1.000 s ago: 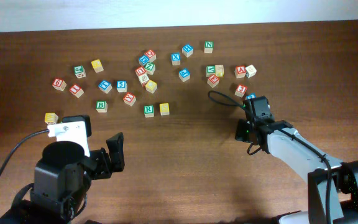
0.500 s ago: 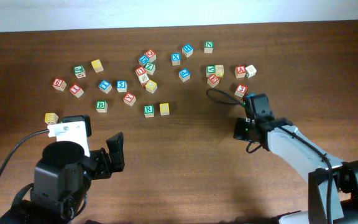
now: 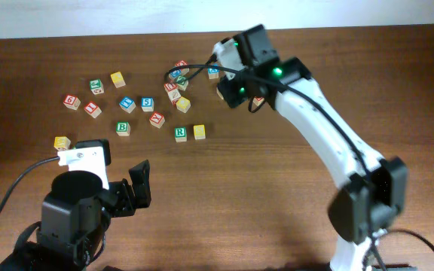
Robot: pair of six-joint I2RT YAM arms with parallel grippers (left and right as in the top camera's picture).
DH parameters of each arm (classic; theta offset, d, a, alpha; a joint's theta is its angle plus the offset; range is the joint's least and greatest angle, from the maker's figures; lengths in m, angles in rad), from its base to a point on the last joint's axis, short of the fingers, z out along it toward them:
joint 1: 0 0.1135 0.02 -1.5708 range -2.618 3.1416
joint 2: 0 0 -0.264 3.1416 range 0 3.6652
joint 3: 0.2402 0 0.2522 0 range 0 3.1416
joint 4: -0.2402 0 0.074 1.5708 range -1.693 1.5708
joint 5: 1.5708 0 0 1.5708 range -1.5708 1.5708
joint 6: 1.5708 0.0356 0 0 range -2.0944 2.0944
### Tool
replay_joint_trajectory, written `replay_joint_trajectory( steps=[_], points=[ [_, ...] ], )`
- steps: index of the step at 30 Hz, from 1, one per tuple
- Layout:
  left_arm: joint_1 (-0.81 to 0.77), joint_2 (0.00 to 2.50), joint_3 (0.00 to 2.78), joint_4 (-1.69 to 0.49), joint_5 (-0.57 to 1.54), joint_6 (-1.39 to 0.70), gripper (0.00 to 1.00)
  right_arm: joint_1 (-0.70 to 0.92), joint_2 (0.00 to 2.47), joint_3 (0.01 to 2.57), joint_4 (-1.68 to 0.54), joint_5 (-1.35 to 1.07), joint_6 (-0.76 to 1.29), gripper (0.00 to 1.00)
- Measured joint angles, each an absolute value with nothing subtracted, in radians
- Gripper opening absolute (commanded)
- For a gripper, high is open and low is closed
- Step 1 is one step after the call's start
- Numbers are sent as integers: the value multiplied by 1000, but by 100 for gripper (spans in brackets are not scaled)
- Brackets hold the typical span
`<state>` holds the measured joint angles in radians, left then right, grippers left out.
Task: Spell out RSS
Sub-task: 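Carry the second S block and place it right of the first S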
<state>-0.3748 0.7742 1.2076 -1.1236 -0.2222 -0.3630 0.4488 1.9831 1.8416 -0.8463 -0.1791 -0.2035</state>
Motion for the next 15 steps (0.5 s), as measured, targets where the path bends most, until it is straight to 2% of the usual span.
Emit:
replay_joint_trajectory(
  steps=[5,10,15],
  points=[
    [-375,774,1208,-1124,-222,-363,99,453,2056,1879,-1005,-309,-587,4],
    [-375,774,1208,-1124,-222,-363,99,453,2078,1882,-1033,-361,-829,4],
    [-375,774,1208,-1124,-222,-363,99,453,2143,1883,-1034,-365,-982,4]
  ],
)
